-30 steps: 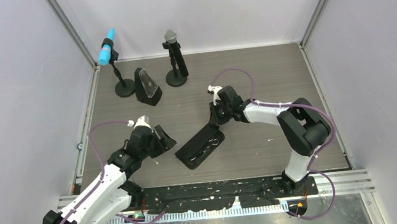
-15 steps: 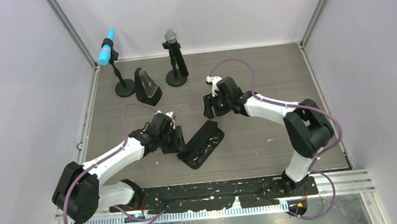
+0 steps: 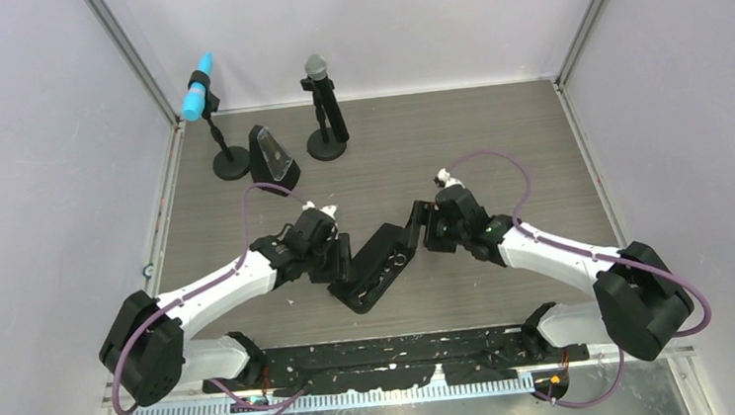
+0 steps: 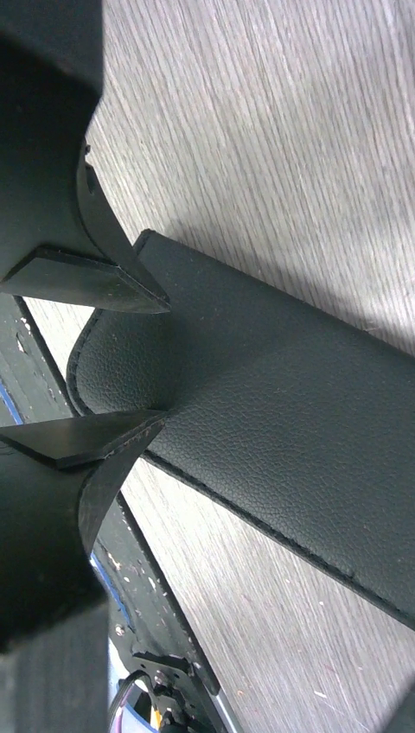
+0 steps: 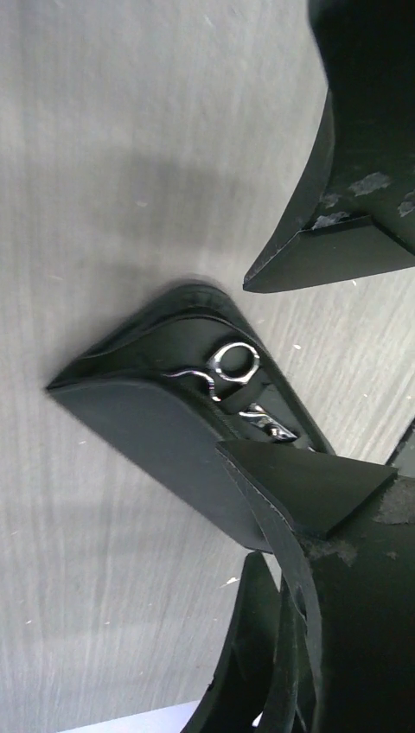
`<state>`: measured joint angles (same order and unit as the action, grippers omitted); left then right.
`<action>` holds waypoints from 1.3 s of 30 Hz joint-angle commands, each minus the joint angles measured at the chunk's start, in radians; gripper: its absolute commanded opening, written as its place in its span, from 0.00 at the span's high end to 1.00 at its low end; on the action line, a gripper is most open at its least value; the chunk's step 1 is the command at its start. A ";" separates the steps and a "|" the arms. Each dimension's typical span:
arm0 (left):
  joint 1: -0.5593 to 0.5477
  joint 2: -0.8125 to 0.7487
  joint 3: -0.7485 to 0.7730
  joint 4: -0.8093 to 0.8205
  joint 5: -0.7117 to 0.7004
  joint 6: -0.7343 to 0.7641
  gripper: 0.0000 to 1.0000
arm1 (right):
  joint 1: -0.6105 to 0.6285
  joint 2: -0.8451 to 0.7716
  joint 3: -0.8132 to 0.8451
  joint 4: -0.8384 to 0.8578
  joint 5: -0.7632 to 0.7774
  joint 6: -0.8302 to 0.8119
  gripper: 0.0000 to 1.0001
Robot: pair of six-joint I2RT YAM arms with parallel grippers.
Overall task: Sort the hair-cutting tools
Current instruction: Adjust the hairdressing tool bag at the center of the board, then zip the hairdressing tool bag at the center of the board.
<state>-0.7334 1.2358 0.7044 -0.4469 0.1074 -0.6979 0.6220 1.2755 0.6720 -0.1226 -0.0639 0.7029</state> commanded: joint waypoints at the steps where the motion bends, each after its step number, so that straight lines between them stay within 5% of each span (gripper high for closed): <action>1: -0.031 0.027 0.047 -0.013 -0.028 0.005 0.52 | 0.065 -0.040 -0.079 0.162 -0.013 0.203 0.29; 16: -0.078 0.071 0.073 -0.012 -0.044 -0.006 0.52 | 0.171 0.051 -0.226 0.422 0.014 0.439 0.35; 39: -0.121 0.123 0.082 0.026 -0.029 -0.026 0.53 | 0.174 0.206 -0.265 0.674 -0.052 0.498 0.47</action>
<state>-0.8314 1.3296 0.7494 -0.4664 0.0631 -0.7033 0.7883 1.4670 0.3756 0.4969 -0.0807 1.2037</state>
